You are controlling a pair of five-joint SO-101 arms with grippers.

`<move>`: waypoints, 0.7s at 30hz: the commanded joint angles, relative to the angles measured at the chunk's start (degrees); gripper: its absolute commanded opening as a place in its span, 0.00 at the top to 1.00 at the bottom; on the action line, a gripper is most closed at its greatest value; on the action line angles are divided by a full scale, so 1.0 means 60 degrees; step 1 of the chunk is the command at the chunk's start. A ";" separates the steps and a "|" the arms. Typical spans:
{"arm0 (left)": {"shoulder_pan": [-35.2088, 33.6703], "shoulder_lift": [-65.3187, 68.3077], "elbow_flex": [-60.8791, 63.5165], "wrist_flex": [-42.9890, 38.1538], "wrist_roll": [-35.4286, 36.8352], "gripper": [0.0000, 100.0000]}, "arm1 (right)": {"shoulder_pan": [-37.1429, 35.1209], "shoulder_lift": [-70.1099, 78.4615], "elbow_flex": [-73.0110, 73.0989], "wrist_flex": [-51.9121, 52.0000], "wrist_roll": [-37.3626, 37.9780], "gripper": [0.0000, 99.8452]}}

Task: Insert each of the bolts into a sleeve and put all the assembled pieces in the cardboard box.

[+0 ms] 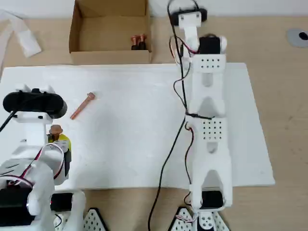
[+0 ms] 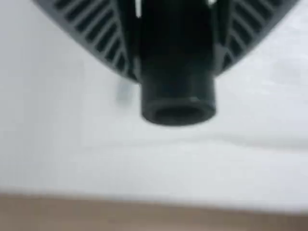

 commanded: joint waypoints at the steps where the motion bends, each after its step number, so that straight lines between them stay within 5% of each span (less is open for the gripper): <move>1: -0.0147 0.0022 0.0015 -0.0220 -0.0044 1.00 | -0.0227 -0.1956 -0.0037 0.0190 0.0029 0.99; 21: -0.0132 -0.0037 0.0015 -0.0733 -0.0044 0.99 | -0.0696 -0.7509 -0.0037 0.0205 0.0015 0.99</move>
